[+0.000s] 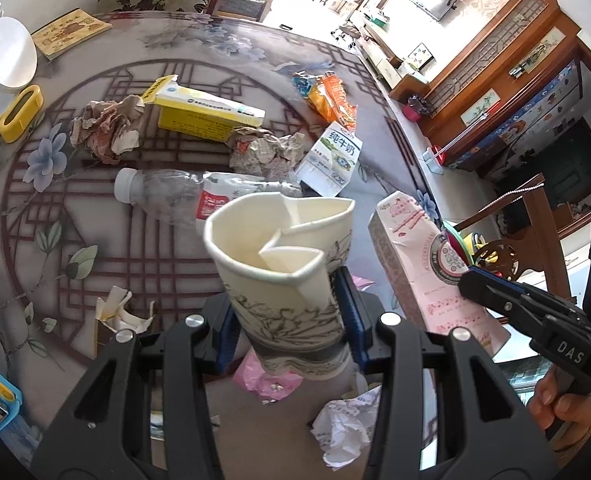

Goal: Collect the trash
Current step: 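Lift the paper cup and pink-white carton and carry them toward the bucket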

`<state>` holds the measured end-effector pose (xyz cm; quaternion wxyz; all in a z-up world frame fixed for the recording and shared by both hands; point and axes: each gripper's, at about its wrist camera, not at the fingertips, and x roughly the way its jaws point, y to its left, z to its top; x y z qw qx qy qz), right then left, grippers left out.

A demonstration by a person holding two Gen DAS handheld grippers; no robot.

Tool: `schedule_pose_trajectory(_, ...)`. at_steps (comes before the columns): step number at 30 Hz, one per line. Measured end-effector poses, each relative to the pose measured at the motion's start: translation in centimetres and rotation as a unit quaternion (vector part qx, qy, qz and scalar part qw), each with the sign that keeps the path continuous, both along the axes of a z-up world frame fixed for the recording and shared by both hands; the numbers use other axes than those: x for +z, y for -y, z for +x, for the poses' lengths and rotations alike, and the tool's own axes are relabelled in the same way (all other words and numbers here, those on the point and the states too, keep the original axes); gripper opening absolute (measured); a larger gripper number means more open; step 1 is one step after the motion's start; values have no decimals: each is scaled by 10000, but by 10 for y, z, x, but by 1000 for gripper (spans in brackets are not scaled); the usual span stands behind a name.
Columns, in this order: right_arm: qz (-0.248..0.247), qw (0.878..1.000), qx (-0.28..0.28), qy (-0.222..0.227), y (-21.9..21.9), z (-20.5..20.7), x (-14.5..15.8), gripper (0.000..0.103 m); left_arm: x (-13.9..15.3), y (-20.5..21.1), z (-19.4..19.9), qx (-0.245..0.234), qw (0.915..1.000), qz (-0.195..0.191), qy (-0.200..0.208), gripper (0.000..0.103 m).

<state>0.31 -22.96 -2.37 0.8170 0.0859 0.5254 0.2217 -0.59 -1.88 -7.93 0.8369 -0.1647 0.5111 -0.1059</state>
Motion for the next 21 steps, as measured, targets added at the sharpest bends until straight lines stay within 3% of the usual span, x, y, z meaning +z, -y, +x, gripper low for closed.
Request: schedule_pose_trajectory(21,157,9994,-295,-86,94,6,-9,16,3,82,12,-192,9996,182,-28,42)
